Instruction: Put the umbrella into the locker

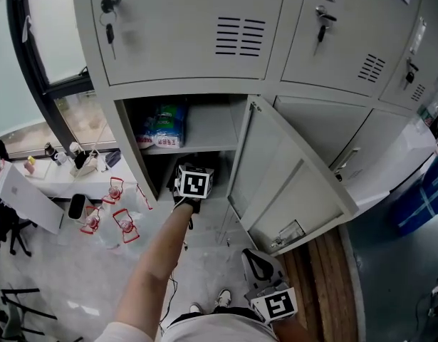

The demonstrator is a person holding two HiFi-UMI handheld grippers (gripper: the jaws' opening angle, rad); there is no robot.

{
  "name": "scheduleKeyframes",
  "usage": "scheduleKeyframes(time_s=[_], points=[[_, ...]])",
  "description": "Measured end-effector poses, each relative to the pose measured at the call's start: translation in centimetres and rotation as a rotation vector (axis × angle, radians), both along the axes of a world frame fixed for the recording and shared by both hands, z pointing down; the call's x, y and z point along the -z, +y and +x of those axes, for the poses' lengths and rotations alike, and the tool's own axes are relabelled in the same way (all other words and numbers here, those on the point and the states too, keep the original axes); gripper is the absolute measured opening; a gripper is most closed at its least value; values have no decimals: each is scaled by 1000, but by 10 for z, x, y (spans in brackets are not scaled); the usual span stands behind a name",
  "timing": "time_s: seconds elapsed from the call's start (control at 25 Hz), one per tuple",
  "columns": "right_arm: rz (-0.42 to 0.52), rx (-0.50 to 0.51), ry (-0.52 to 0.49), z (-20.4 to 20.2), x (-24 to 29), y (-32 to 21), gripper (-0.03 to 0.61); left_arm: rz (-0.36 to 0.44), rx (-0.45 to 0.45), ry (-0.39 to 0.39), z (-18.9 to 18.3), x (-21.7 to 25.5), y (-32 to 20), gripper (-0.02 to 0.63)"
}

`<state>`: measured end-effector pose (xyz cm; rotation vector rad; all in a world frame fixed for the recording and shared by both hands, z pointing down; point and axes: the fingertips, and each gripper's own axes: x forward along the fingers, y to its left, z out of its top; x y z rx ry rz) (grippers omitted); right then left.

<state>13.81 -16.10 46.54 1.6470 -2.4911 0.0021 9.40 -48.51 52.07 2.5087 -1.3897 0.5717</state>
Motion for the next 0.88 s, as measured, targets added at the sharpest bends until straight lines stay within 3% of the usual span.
scheduleKeyframes(time_s=[0.24,0.44,0.68,0.88], points=[[14,13,-10,-8,5,5,15,77,-32,-5,-9,21,28,262],[27,21,-8,-12,6,10,15,170,-30,-20,-25,38,53,169],[41,22,-7,-13,10,18,15,182,3,14,-56,47,79,69],[47,18,-4,-13,13,21,15,235,-3,15,-76,59,106,35]])
